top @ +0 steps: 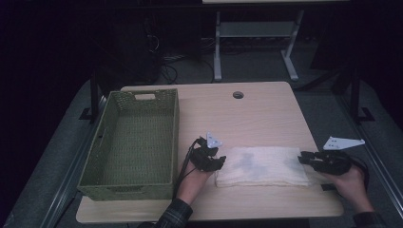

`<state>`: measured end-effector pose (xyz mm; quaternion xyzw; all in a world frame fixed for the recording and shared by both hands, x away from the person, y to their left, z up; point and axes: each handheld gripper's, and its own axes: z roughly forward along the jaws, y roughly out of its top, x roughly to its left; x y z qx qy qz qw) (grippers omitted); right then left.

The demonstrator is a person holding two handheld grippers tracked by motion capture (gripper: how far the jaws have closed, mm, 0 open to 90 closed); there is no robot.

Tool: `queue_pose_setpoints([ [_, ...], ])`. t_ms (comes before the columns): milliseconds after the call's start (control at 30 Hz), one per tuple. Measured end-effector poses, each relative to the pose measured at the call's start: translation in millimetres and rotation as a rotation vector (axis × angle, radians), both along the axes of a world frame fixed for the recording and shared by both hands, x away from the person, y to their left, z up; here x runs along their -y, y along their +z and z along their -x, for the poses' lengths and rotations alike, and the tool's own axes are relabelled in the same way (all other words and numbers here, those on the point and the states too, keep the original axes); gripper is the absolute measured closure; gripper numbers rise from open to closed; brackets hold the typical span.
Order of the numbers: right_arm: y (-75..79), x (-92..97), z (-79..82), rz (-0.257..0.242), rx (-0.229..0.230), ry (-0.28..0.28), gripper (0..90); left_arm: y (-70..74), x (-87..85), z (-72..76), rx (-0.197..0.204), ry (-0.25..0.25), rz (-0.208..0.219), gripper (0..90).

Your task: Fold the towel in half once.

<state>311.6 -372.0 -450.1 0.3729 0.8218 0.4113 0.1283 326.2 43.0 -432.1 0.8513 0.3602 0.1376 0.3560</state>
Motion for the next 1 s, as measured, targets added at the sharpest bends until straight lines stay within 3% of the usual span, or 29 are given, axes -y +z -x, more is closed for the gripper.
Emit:
queue_pose_setpoints([
  [200,-5.9,6.4,-31.4,0.018,-0.008,-0.057,69.9,-4.3,3.5,-23.9,0.003,0.018,-0.033,57.8],
  [433,-17.7,5.9,-53.4,0.003,-0.037,-0.062,70.1,-9.5,5.6,-38.9,0.001,0.035,-0.047,56.8],
  [567,-24.0,-0.7,-55.8,0.04,-0.072,-0.048,70.6,-11.7,2.6,-41.5,0.001,0.046,-0.053,56.4],
  [600,-26.2,-1.7,-55.3,0.054,-0.063,-0.046,70.8,-12.0,1.7,-41.9,-0.001,0.05,-0.057,56.2],
  [800,-26.6,-1.5,-53.7,0.048,-0.06,-0.058,73.0,-20.2,-0.9,-46.1,-0.014,0.055,-0.075,56.1],
  [1000,-27.1,-1.8,-53.3,0.039,-0.066,-0.038,82.1,-30.9,0.3,-49.1,-0.041,0.049,-0.07,56.2],
])
